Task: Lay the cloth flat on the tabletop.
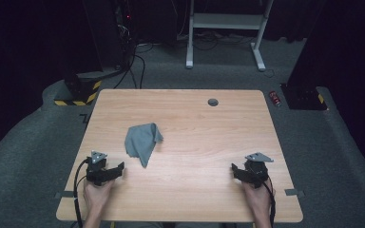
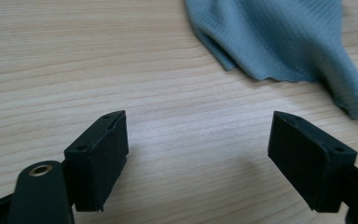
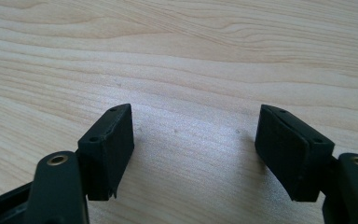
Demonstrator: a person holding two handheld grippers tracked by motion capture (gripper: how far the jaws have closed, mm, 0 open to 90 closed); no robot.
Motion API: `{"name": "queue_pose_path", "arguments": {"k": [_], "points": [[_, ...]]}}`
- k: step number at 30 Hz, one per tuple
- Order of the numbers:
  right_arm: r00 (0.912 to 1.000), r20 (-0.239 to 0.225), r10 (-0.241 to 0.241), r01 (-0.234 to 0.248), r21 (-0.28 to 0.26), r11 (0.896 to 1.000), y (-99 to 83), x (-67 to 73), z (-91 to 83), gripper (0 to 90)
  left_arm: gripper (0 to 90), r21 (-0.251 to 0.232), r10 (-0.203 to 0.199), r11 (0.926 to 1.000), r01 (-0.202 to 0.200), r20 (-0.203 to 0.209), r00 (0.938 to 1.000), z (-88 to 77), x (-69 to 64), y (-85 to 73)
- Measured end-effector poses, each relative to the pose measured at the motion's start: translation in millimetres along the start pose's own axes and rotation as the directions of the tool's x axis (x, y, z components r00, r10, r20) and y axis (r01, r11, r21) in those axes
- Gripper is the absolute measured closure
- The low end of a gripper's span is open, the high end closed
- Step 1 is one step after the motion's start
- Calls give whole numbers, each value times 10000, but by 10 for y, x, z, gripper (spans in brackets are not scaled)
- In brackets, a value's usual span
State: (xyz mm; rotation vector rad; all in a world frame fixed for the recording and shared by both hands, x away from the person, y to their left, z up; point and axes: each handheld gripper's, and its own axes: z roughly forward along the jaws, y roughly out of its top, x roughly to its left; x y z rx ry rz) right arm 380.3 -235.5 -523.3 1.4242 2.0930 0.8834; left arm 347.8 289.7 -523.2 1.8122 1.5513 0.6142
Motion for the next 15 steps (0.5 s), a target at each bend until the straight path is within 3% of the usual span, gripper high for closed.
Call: {"name": "queue_pose_path", "arguments": {"k": [7,10,15], "points": [[10000,-1,0,0,0,10000,0,0,0,278,217,-38,222,9997,-221,307,9993,12,-95,70],[10000,0,-3,3,-1,10000,0,0,0,278,222,-82,97,9999,-93,563,9984,20,-134,91],[10000,0,-4,4,-1,10000,0,0,0,278,222,-155,401,9991,-390,782,9961,44,-229,174]]}}
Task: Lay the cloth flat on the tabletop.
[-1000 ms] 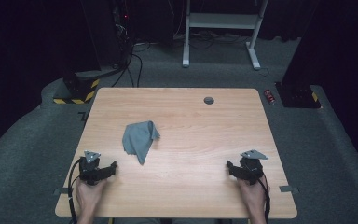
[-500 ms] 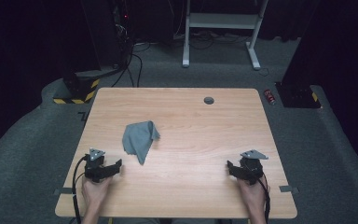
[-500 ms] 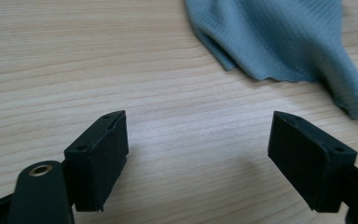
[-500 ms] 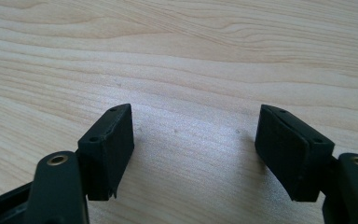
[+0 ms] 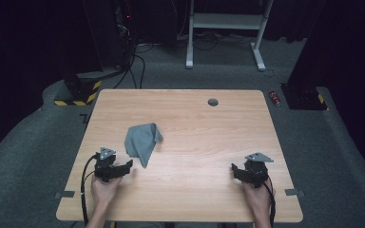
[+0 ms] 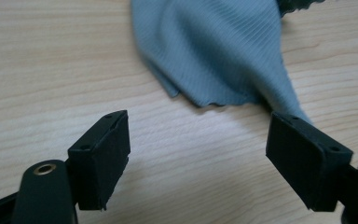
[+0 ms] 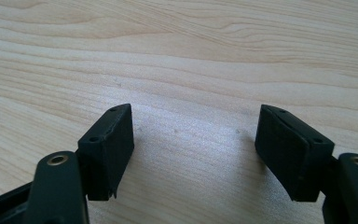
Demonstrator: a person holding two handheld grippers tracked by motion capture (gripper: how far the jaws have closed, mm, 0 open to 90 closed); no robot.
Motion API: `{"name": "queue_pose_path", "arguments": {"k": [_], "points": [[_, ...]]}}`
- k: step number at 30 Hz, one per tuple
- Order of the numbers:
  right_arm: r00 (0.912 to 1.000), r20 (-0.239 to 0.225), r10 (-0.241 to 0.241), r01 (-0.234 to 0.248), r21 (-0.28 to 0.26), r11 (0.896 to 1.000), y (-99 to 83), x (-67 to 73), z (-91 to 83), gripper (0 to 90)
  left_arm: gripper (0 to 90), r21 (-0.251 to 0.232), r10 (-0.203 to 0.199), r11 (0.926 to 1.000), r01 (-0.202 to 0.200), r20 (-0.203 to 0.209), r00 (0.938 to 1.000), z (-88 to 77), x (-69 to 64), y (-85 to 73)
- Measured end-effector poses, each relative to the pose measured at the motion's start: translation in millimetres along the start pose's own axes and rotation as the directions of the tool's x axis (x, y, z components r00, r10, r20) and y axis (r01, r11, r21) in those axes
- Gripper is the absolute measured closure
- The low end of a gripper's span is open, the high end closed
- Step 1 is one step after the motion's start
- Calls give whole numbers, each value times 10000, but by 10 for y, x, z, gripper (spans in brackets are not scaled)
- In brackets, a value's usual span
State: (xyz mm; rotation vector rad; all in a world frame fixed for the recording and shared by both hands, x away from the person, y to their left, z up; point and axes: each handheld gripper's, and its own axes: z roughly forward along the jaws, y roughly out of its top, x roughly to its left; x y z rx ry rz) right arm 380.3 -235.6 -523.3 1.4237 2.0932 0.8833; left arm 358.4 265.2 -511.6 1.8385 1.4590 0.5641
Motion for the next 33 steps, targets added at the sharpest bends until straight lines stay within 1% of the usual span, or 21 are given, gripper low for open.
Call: {"name": "queue_pose_path", "arguments": {"k": [3,5,7,8,9,10,11,12,14,17,21,22,23,24,26,27,29,30,31,32,33], "points": [[10000,-3,-1,1,-2,10000,0,0,0,278,228,-111,37,9999,-36,119,9999,-10,-34,32],[10000,1,1,-1,1,10000,0,0,0,278,236,-218,38,9998,-31,342,9994,-3,-85,81],[10000,0,1,-1,1,10000,0,0,0,278,236,-226,54,9997,-45,387,9992,8,-106,102],[10000,-2,-1,1,-2,10000,0,0,0,278,237,-197,242,9995,-235,362,9991,32,-141,149],[10000,2,3,-3,1,10000,0,0,0,278,238,-197,242,9995,-235,362,9991,32,-141,149],[10000,0,0,0,1,10000,0,0,0,278,238,-230,280,9994,-271,395,9988,48,-176,182],[10000,2,2,-2,2,10000,0,0,0,278,244,-230,280,9994,-271,395,9988,48,-176,182],[10000,-2,-2,2,-3,10000,0,0,0,278,244,-270,332,9991,-322,394,9987,66,-214,221],[10000,-3,-4,4,-3,10000,0,0,0,278,245,-280,340,9991,-328,415,9986,76,-229,235],[10000,-1,-6,6,-4,10000,0,0,0,278,247,-185,399,9991,-392,418,9983,122,-278,281],[10000,-1,-3,3,-2,10000,0,0,0,279,255,-78,617,9981,-615,246,9978,202,-318,353],[10000,-1,-4,4,-1,10000,0,0,0,278,257,-28,680,9977,-680,143,9976,240,-332,396],[10000,-2,-5,5,-3,10000,0,0,0,279,257,-28,680,9977,-680,143,9976,240,-332,396],[10000,-3,-6,6,-2,10000,0,0,0,279,264,-26,640,9979,-640,100,9979,282,-344,427],[10000,-1,-5,5,-1,10000,0,1,0,279,269,205,735,9971,-733,-59,9973,344,-358,463],[10000,-1,-5,5,-1,10000,0,1,0,279,270,205,735,9971,-733,-59,9973,344,-358,463],[10000,-1,-7,7,-2,10000,0,1,0,279,280,427,949,9947,-940,-205,9953,401,-381,496],[10000,-1,-6,6,-3,10000,0,1,0,279,301,382,1005,9943,-991,-358,9943,442,-394,505],[10000,-1,-6,6,-3,10000,0,1,0,279,317,382,1005,9943,-991,-358,9943,442,-394,505],[10000,-2,-6,6,-2,10000,0,0,0,279,330,500,826,9955,-806,-387,9958,483,-376,501],[10000,-2,-7,7,-2,10000,0,0,0,279,350,619,757,9954,-736,-335,9966,505,-367,494]]}}
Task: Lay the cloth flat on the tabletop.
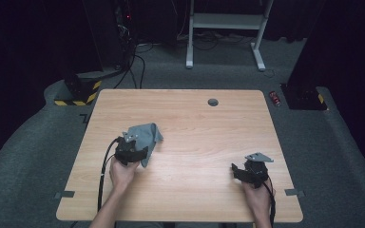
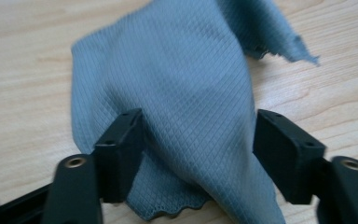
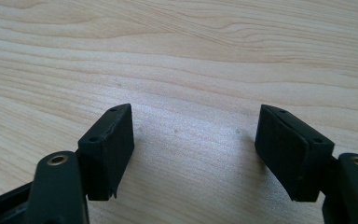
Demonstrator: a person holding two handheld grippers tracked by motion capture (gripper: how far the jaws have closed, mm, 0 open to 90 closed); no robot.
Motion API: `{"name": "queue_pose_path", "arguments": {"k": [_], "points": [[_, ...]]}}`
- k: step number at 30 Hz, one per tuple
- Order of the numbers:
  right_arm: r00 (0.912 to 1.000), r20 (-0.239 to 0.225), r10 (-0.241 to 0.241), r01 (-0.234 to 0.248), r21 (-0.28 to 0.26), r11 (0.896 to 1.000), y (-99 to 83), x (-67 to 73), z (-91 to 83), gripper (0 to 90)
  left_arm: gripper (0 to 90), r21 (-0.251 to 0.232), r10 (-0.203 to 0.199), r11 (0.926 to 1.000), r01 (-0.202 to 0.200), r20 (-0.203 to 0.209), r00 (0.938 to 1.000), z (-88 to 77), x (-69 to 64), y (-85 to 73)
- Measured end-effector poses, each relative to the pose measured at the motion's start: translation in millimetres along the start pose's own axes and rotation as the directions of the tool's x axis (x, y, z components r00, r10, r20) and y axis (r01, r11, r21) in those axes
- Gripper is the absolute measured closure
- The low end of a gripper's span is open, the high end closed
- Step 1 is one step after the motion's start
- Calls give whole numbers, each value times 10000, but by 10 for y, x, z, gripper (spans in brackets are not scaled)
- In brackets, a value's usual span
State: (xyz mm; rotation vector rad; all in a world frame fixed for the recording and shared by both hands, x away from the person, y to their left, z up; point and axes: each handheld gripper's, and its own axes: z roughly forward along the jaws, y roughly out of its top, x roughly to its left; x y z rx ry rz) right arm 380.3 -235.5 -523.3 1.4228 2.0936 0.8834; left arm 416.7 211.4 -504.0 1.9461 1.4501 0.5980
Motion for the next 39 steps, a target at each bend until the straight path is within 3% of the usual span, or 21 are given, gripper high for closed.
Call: {"name": "queue_pose_path", "arguments": {"k": [5,7,9,11,15,19,24,29,35,37,39], "points": [[10000,-14,0,0,-11,10000,-1,1,0,279,487,310,261,9992,-260,-29,9997,83,-13,-20],[10000,-15,-1,1,-11,10000,-1,2,0,279,584,430,201,9989,-204,54,9998,110,-1,-27],[10000,-16,-3,3,-11,10000,-1,1,0,279,616,473,182,9987,-184,44,9998,114,5,-31],[10000,-16,-3,3,-12,10000,-1,1,0,279,750,423,122,9990,-130,194,9997,110,27,-28],[10000,-20,16,-16,-5,10000,-2,3,-1,279,872,379,188,9991,-201,347,9992,107,30,-29],[10000,-21,-6,6,-11,10000,-1,2,0,279,883,231,202,9995,-214,531,9984,96,26,-29],[10000,-22,15,-15,-6,10000,-2,4,-1,279,889,-282,328,9991,-303,955,9949,30,-33,-3],[10000,-24,-15,15,-15,10000,-2,2,0,279,889,-479,755,9964,-698,1301,9886,4,-146,38],[10000,-24,12,-12,-6,10000,-2,4,-1,279,890,-939,987,9922,-819,1907,9767,-78,-280,146],[10000,-24,-12,12,-12,10000,-2,2,0,279,890,-1013,1215,9896,-1017,2147,9691,-94,-349,192],[10000,-24,13,-13,-7,10000,-2,4,0,279,890,-1061,1276,9887,-1062,2221,9666,-105,-377,204]]}}
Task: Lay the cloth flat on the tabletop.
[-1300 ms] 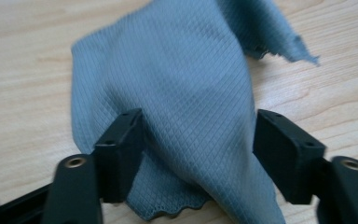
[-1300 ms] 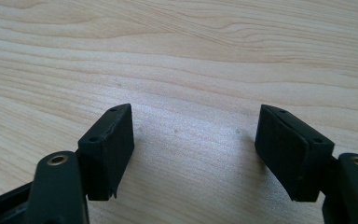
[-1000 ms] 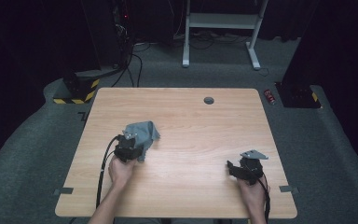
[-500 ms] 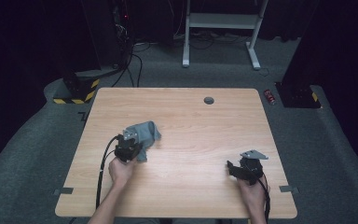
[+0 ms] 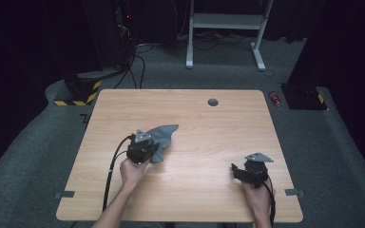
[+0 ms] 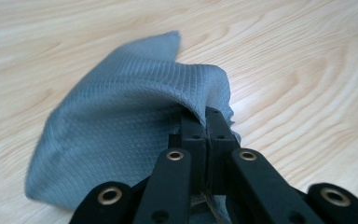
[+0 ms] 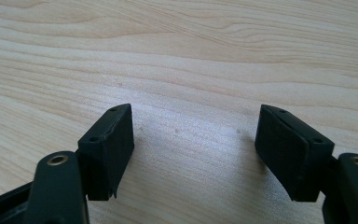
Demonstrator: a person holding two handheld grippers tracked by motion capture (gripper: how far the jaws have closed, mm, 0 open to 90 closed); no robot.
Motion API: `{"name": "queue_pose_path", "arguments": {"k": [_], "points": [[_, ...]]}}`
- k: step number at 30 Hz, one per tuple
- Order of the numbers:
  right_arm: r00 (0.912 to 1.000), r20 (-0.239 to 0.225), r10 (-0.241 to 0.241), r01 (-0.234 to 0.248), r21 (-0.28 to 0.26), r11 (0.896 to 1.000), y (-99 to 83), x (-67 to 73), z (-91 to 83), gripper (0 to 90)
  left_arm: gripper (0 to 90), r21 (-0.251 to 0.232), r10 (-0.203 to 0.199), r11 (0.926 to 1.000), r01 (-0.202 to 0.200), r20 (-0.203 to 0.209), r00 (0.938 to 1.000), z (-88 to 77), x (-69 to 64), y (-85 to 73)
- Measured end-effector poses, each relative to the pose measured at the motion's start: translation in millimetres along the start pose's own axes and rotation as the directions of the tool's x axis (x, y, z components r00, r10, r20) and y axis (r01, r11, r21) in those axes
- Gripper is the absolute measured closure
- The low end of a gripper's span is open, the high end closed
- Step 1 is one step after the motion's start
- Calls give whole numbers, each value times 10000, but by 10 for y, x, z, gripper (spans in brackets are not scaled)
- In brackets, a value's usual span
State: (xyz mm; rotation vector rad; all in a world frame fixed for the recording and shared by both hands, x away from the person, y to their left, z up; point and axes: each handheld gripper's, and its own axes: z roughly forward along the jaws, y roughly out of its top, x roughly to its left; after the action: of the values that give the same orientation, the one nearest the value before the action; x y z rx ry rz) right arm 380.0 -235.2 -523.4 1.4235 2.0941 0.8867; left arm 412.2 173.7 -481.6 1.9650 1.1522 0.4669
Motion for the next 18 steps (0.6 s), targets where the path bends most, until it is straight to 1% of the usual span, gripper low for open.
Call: {"name": "queue_pose_path", "arguments": {"k": [3,6,8,10,11,12,13,14,16,17,18], "points": [[10000,-1,-27,27,-4,10000,0,-2,0,279,890,-185,87,9998,-81,335,9994,-18,-75,50],[10000,-1,-26,26,-5,10000,0,-2,0,279,890,-235,177,9996,-164,586,9981,-11,-128,86],[10000,-1,-26,26,-4,10000,0,-2,0,279,890,-285,129,9995,-106,821,9965,5,-171,105],[10000,-1,-25,25,-6,10000,0,-2,1,278,890,-290,230,9994,-202,990,9948,24,-233,116],[10000,-2,3,-3,3,10000,0,0,0,279,890,-290,230,9994,-202,990,9948,24,-233,116],[10000,1,2,-2,1,10000,0,0,0,279,890,-313,268,9992,-235,1096,9936,33,-274,121],[10000,-1,-20,20,-5,10000,0,-2,0,278,890,-324,302,9991,-265,1187,9925,38,-287,126],[10000,0,2,-2,1,10000,0,0,0,279,890,-324,302,9991,-265,1187,9925,38,-287,126],[10000,-2,-21,21,-5,10000,0,-2,0,279,890,-323,343,9990,-301,1374,9899,61,-339,137],[10000,-2,-21,21,-5,10000,0,-2,0,279,889,-323,343,9990,-301,1374,9899,61,-339,137],[10000,0,3,-3,2,10000,0,0,0,279,889,-318,362,9990,-319,1472,9884,76,-373,143]]}}
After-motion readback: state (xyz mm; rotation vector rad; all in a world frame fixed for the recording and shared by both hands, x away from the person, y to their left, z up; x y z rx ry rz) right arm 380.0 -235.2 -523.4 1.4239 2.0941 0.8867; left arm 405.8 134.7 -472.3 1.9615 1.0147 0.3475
